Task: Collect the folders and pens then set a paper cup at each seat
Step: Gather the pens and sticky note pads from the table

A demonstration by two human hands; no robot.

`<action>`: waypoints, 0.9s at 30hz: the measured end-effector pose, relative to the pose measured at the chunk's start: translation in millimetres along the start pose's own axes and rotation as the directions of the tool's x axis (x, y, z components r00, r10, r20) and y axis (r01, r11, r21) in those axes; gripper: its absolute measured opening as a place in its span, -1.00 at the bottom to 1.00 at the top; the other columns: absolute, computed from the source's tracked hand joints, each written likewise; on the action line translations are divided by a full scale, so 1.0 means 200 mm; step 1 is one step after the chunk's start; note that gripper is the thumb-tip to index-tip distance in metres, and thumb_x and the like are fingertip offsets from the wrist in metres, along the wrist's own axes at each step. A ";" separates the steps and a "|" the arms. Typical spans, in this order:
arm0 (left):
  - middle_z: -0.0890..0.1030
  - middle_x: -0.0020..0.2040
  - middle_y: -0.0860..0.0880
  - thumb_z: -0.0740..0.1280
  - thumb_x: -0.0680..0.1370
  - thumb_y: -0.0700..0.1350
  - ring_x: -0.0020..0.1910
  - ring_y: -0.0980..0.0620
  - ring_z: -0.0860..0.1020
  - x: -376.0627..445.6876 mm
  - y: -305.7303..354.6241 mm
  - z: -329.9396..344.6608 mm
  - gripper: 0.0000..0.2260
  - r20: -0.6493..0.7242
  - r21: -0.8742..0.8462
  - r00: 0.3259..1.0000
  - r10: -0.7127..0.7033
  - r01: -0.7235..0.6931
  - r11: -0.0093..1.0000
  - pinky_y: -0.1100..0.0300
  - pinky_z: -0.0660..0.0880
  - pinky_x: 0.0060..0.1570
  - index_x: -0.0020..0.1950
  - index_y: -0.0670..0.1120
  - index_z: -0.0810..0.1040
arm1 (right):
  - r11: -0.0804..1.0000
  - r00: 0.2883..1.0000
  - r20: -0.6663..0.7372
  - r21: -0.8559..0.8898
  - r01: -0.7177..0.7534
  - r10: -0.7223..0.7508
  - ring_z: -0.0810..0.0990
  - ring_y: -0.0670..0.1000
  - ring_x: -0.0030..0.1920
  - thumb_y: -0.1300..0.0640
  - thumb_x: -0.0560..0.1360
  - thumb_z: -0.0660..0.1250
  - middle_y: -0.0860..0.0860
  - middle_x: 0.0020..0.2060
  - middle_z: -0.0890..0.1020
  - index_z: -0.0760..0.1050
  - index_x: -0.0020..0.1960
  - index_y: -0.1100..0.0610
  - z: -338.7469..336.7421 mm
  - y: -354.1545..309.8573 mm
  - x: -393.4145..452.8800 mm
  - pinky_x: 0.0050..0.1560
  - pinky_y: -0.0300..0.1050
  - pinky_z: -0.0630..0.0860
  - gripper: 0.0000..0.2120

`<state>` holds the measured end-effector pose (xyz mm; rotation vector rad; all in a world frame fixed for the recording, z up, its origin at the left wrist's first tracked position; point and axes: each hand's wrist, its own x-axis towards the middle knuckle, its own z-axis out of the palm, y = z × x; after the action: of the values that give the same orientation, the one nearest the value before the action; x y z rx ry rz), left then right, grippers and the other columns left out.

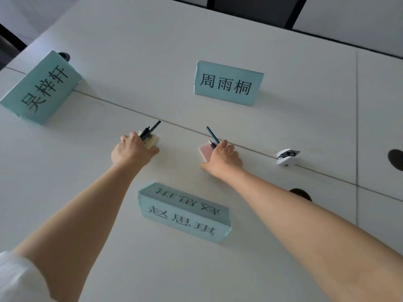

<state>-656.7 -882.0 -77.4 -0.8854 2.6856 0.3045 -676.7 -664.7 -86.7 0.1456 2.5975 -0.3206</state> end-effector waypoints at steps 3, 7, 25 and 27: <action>0.50 0.15 -0.19 0.40 0.42 0.22 0.13 -0.22 0.53 -0.08 0.00 -0.04 -0.42 -0.001 -0.018 1.000 0.018 -0.018 1.000 0.02 0.40 -0.09 0.25 -0.14 0.39 | 0.996 0.999 0.048 0.088 -0.021 0.017 0.42 0.22 0.23 -0.14 0.34 0.43 0.16 0.24 0.37 0.13 0.34 0.18 -0.04 0.06 -0.09 0.07 -0.02 0.40 -0.22; 0.53 0.08 -0.16 0.38 0.42 0.21 0.00 -0.18 0.51 -0.21 -0.01 -0.14 -0.47 -0.019 -0.059 0.999 0.040 -0.042 0.997 0.05 0.38 -0.13 0.18 -0.15 0.43 | 0.961 0.998 0.059 0.274 -0.036 0.021 0.49 0.19 0.10 -0.14 0.34 0.40 0.14 0.15 0.41 0.17 0.27 0.16 -0.11 0.14 -0.25 -0.04 -0.07 0.40 -0.31; 0.58 -0.10 -0.10 0.33 0.46 0.16 -0.10 -0.14 0.55 -1.60 -0.27 -0.24 -0.63 0.059 -0.414 0.970 0.235 -0.191 0.890 0.12 0.45 -0.19 0.02 -0.12 0.47 | 0.891 0.994 -0.107 0.451 0.052 -0.004 0.57 0.15 0.00 -0.15 0.31 0.42 0.08 0.05 0.50 0.25 0.14 0.14 -0.12 0.51 -1.61 -0.04 0.02 0.55 -0.41; 0.60 -0.09 -0.11 0.34 0.46 0.14 -0.09 -0.14 0.57 -1.79 -0.33 -0.19 -0.64 0.101 -0.470 0.965 0.242 -0.168 0.866 0.13 0.48 -0.19 0.04 -0.12 0.48 | 0.882 0.995 -0.097 0.472 0.012 0.038 0.58 0.16 -0.01 -0.13 0.28 0.42 0.08 0.04 0.51 0.25 0.12 0.13 -0.02 0.58 -1.80 -0.03 0.03 0.55 -0.42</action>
<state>-349.8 -750.9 73.0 -0.6491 2.5985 1.0497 -348.5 -567.0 75.9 0.3580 2.5661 -0.9646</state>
